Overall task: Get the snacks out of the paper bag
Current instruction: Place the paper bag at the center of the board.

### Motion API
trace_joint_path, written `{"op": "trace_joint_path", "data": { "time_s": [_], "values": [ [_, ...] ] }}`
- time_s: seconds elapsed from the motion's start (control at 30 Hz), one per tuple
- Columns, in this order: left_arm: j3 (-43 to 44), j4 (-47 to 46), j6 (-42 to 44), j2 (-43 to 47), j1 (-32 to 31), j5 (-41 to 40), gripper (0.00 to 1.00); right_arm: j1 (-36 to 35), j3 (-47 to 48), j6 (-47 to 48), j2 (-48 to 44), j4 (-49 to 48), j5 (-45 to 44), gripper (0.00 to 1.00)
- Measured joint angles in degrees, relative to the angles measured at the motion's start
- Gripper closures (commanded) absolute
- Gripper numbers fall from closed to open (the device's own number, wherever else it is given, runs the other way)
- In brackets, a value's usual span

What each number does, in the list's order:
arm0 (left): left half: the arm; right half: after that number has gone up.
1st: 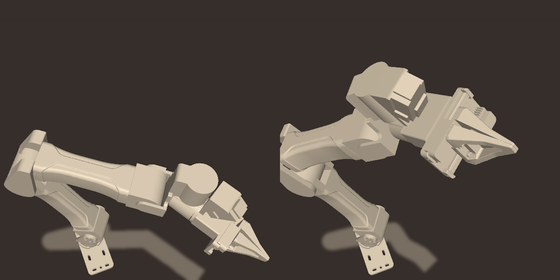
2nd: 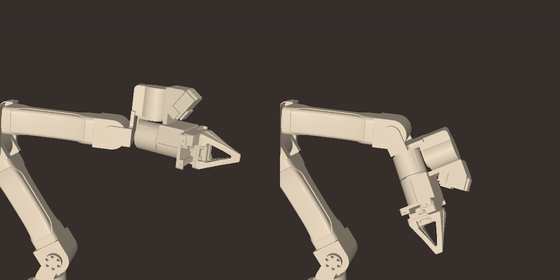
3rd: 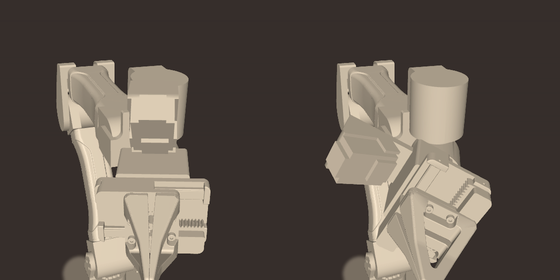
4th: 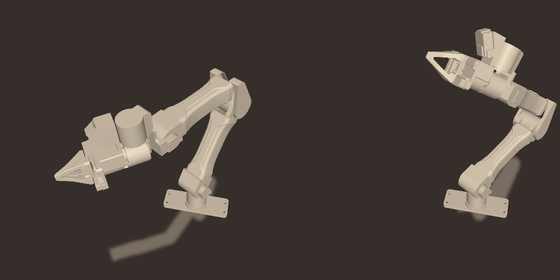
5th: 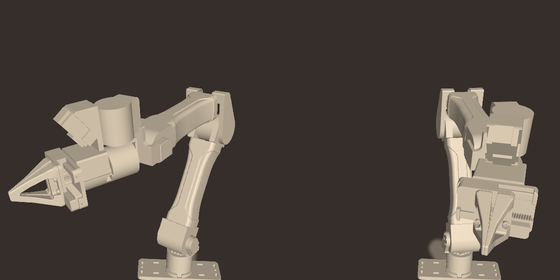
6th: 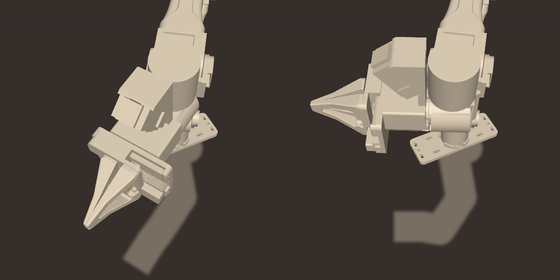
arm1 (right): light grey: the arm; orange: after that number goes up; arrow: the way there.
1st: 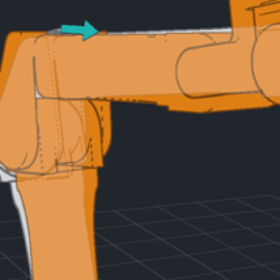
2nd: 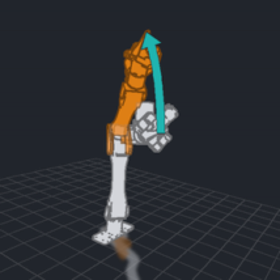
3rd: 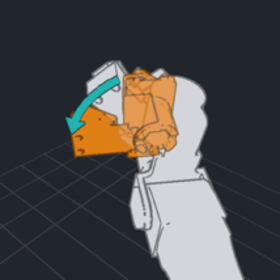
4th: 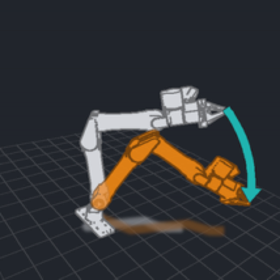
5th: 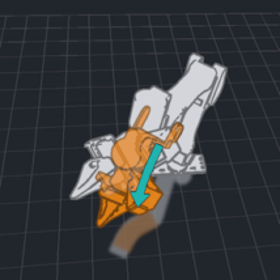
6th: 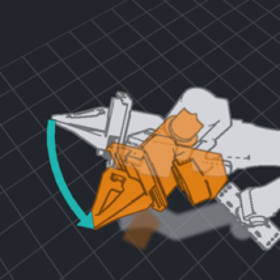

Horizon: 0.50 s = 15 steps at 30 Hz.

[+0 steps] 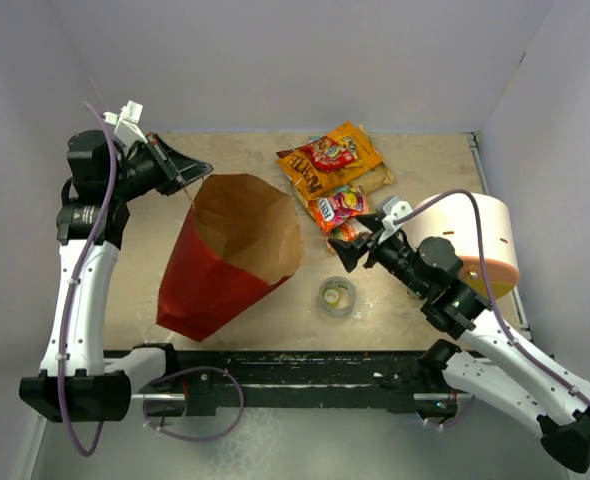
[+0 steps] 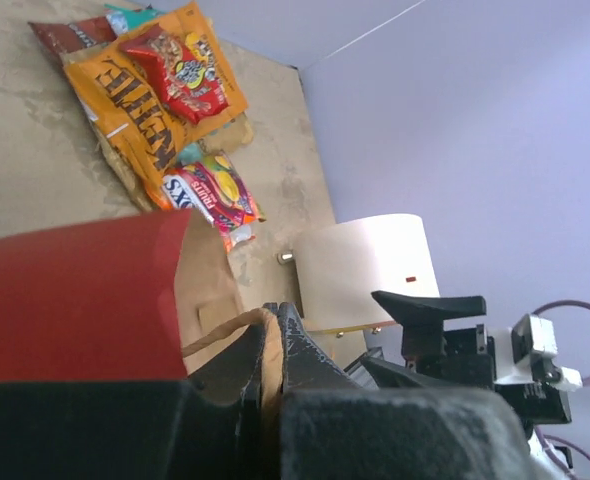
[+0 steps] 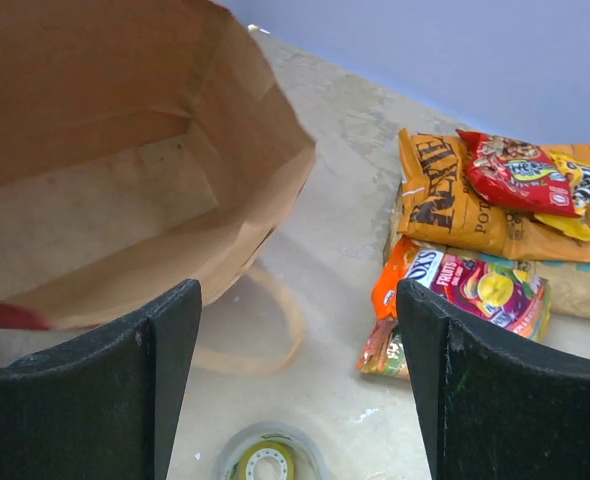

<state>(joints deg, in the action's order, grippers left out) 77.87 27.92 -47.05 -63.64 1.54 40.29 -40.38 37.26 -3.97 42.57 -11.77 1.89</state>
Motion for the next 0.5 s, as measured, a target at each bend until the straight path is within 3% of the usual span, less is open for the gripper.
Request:
{"op": "trace_joint_path", "data": {
  "time_s": [0.17, 0.37, 0.5],
  "values": [
    [0.74, 4.13, 2.97, -3.69, 0.87, -2.78, 1.00, 0.00, -0.02, -0.26, -2.12, 1.88, -1.73, 0.18],
    [1.44, 13.77, 10.16, -3.63, 2.29, -15.93, 1.00, 0.00, 0.37, -2.14, -1.53, 4.61, -3.13, 0.15],
    [-2.25, 18.27, 13.11, 0.22, 2.58, -25.24, 0.84, 0.00, 2.56, -3.87, 0.72, 7.32, -3.98, 0.14]
  ]
}}
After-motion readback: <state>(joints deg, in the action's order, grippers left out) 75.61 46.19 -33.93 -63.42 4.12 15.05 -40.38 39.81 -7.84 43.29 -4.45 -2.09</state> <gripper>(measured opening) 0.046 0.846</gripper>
